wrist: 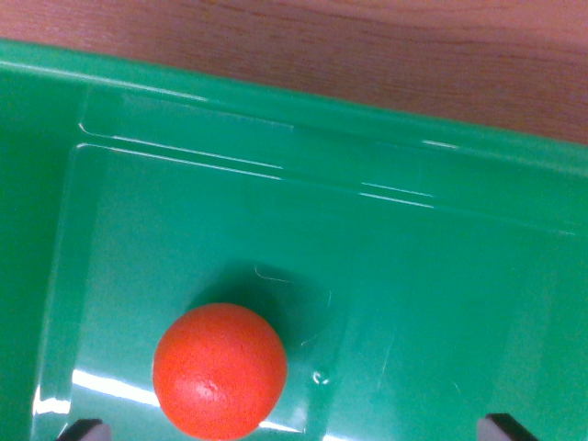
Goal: Pick fruit
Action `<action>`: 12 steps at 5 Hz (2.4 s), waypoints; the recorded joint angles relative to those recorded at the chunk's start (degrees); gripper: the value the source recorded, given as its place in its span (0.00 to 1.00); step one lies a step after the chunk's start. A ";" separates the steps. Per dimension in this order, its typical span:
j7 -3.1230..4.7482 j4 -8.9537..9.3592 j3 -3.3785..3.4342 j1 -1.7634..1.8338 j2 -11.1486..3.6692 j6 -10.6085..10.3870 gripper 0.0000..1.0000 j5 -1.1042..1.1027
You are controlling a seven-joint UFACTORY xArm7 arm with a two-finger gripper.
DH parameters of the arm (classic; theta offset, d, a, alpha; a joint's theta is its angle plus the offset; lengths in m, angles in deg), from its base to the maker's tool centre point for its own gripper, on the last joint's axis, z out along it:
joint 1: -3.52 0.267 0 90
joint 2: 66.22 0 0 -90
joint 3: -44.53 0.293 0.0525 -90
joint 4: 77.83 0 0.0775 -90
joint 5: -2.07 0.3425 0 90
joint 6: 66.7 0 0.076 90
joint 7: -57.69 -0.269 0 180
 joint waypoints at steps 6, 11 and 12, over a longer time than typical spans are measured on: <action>2.41 5.27 0.21 0.53 -2.70 -8.08 0.00 0.13; 4.72 10.33 0.41 1.05 -5.29 -15.83 0.00 0.25; 4.72 10.33 0.41 1.05 -5.29 -15.83 0.00 0.25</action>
